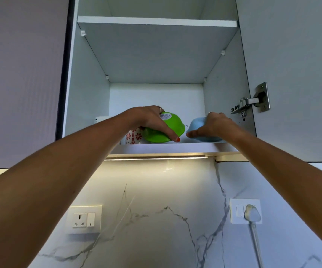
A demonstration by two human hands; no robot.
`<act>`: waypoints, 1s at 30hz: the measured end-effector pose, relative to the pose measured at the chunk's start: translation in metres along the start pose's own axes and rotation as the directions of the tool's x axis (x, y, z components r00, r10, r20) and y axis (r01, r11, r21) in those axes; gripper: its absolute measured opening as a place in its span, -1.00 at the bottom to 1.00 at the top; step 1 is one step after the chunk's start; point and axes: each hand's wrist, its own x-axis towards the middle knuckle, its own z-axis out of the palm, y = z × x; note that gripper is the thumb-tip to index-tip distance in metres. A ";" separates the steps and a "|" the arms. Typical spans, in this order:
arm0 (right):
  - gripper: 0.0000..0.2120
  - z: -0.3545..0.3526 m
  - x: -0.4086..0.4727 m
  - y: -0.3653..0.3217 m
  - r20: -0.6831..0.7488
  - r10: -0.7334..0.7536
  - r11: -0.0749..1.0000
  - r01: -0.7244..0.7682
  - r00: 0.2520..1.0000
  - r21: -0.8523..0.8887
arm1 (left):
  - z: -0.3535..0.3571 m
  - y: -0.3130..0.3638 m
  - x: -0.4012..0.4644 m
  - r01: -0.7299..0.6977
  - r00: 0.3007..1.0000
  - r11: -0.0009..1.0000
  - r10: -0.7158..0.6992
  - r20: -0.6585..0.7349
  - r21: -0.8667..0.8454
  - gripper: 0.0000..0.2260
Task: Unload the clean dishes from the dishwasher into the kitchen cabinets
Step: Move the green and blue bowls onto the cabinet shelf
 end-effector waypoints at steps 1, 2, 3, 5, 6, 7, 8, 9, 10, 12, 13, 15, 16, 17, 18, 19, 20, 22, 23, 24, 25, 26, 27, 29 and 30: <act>-0.09 0.000 0.001 0.001 0.019 0.004 1.000 -0.004 1.000 -0.016 | 0.001 0.002 0.002 0.004 1.000 1.000 -0.004 0.021 0.013 -0.11; -0.10 0.000 0.001 0.002 0.035 0.008 0.999 -0.007 0.999 -0.032 | 0.002 0.004 0.006 0.009 0.999 1.000 -0.010 0.040 0.020 -0.12; -0.12 -0.001 0.001 0.003 0.049 0.012 0.999 -0.010 0.999 -0.052 | 0.004 0.006 0.008 0.013 0.998 1.000 -0.015 0.065 0.020 -0.12; -0.13 -0.003 -0.001 0.004 0.072 0.019 0.997 -0.013 0.997 -0.082 | 0.008 0.010 0.013 0.024 0.993 1.000 -0.025 0.113 0.013 -0.13; -0.14 -0.004 -0.003 0.005 0.080 0.024 0.996 -0.016 0.997 -0.089 | 0.010 0.012 0.015 0.031 0.991 0.999 -0.032 0.133 0.009 -0.14; -0.15 -0.005 -0.004 0.007 0.088 0.027 0.996 -0.019 0.996 -0.090 | 0.011 0.014 0.018 0.040 0.988 0.999 -0.040 0.150 0.001 -0.14; -0.16 -0.004 -0.004 0.008 0.100 0.028 0.996 -0.019 0.995 -0.089 | 0.013 0.016 0.020 0.051 0.985 0.999 -0.048 0.168 -0.010 -0.16; -0.17 -0.002 -0.004 0.009 0.111 0.028 0.996 -0.018 0.993 -0.086 | 0.014 0.017 0.022 0.058 0.981 0.998 -0.053 0.187 -0.021 -0.18; -0.19 -0.001 -0.004 0.010 0.125 0.031 0.996 -0.020 0.992 -0.082 | 0.015 0.019 0.024 0.067 0.976 0.997 -0.059 0.211 -0.033 -0.21; -0.23 0.003 -0.004 0.011 0.156 0.038 0.997 -0.026 0.987 -0.077 | 0.016 0.020 0.027 0.096 0.959 0.994 -0.079 0.271 -0.049 -0.27; -0.24 0.004 -0.004 0.011 0.170 0.042 0.997 -0.030 0.985 -0.073 | 0.016 0.020 0.029 0.112 0.950 0.992 -0.091 0.299 -0.052 -0.30; -0.25 0.005 -0.004 0.012 0.187 0.055 0.997 -0.044 0.981 -0.064 | 0.018 0.021 0.033 0.142 0.936 0.988 -0.113 0.332 -0.063 -0.36; -0.25 0.004 -0.004 0.011 0.194 0.054 0.997 -0.043 0.979 -0.060 | 0.020 0.020 0.035 0.156 0.931 0.985 -0.122 0.344 -0.073 -0.39; -0.25 0.004 -0.004 0.010 0.202 0.054 0.997 -0.042 0.978 -0.062 | 0.022 0.020 0.037 0.168 0.925 0.983 -0.130 0.356 -0.079 -0.42; -0.25 0.003 -0.006 0.009 0.216 0.053 0.997 -0.039 0.975 -0.067 | 0.023 0.020 0.039 0.181 0.920 0.980 -0.138 0.367 -0.085 -0.44; -0.26 0.000 -0.009 0.008 0.234 0.048 0.997 -0.031 0.971 -0.076 | 0.025 0.020 0.040 0.191 0.917 0.977 -0.143 0.373 -0.093 -0.46; -0.28 -0.002 -0.012 0.007 0.252 0.044 0.996 -0.023 0.967 -0.083 | 0.026 0.020 0.042 0.199 0.914 0.975 -0.146 0.378 -0.103 -0.48; -0.36 -0.011 -0.017 0.008 0.279 0.026 0.995 0.002 0.960 -0.101 | 0.029 0.019 0.045 0.208 0.911 0.972 -0.152 0.383 -0.110 -0.50; -0.39 -0.015 -0.019 0.008 0.285 0.020 0.994 0.011 0.958 -0.105 | 0.029 0.019 0.046 0.209 0.910 0.973 -0.155 0.385 -0.101 -0.51; -0.42 -0.019 -0.018 0.009 0.285 0.016 0.994 0.015 0.958 -0.106 | 0.030 0.019 0.046 0.209 0.908 0.974 -0.160 0.387 -0.088 -0.55; -0.43 -0.022 -0.018 0.009 0.278 0.013 0.994 0.018 0.961 -0.108 | 0.031 0.019 0.046 0.210 0.905 0.975 -0.164 0.392 -0.076 -0.59; -0.44 -0.025 -0.017 0.007 0.273 0.009 0.991 0.027 0.962 -0.129 | 0.032 0.018 0.046 0.216 0.900 0.974 -0.169 0.401 -0.073 -0.62; -0.45 -0.027 -0.018 0.006 0.263 0.007 0.987 0.035 0.965 -0.156 | 0.033 0.017 0.047 0.222 0.895 0.972 -0.172 0.412 -0.075 -0.65; -0.48 -0.034 -0.021 0.004 0.241 0.010 0.980 0.038 0.971 -0.196 | 0.036 0.015 0.048 0.230 0.889 0.970 -0.174 0.423 -0.085 -0.65; -0.50 -0.036 -0.024 0.003 0.237 0.004 0.979 0.044 0.971 -0.199 | 0.038 0.014 0.048 0.230 0.892 0.969 -0.173 0.417 -0.092 -0.62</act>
